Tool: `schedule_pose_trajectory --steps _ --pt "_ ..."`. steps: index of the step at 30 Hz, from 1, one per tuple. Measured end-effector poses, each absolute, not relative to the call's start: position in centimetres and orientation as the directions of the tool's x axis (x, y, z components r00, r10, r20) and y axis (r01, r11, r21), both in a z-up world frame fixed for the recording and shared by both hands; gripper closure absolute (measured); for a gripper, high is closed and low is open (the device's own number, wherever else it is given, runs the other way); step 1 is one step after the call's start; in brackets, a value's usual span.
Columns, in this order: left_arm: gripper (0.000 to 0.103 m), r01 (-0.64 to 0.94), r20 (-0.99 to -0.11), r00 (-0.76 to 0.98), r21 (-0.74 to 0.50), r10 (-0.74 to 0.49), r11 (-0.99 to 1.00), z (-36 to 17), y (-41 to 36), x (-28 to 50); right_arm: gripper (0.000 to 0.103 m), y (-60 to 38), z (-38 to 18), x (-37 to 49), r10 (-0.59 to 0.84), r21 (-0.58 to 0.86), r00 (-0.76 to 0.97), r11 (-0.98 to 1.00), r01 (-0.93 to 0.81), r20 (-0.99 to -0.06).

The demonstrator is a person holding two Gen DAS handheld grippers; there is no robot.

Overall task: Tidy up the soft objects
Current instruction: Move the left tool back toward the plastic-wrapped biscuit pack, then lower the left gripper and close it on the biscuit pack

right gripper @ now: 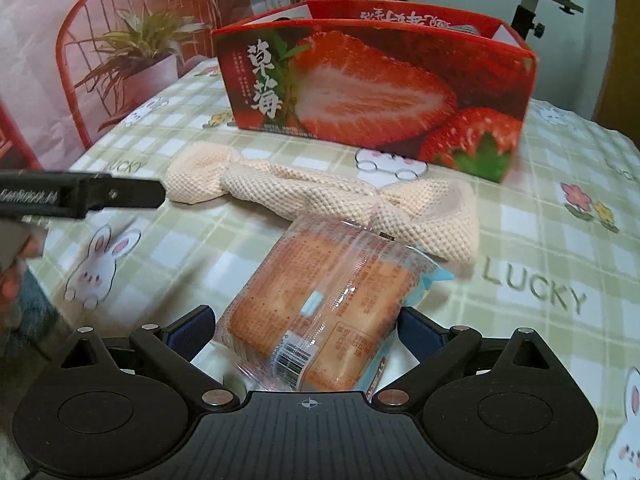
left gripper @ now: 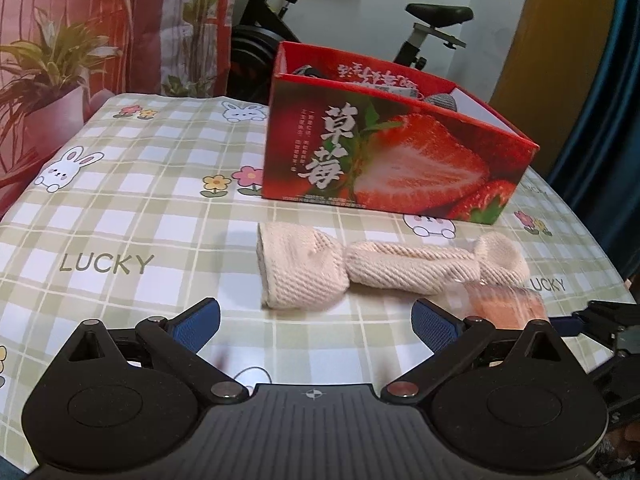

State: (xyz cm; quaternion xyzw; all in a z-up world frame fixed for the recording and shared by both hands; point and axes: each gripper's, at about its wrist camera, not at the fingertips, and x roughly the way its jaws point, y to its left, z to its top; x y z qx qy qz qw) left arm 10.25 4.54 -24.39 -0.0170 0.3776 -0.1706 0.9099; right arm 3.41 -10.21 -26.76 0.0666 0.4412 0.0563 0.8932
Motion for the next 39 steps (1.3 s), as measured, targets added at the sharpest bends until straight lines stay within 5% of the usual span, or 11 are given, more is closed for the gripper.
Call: schedule_pose_trajectory --steps 11,26,39 --pt "0.001 0.250 -0.685 0.666 -0.171 -0.297 0.953 -24.4 5.3 11.3 0.006 -8.8 -27.2 8.0 0.169 0.176 0.639 0.983 -0.053 -0.750" --pt "0.010 0.320 -0.670 0.640 -0.213 -0.376 0.923 -24.0 3.8 11.2 0.002 -8.5 -25.5 4.0 0.129 0.075 0.712 0.991 -0.108 -0.690" --pt "0.024 0.411 -0.678 0.556 -0.278 -0.480 0.868 -25.0 1.5 11.8 0.014 -9.0 -26.8 3.3 0.115 0.059 0.712 0.993 -0.103 -0.692"
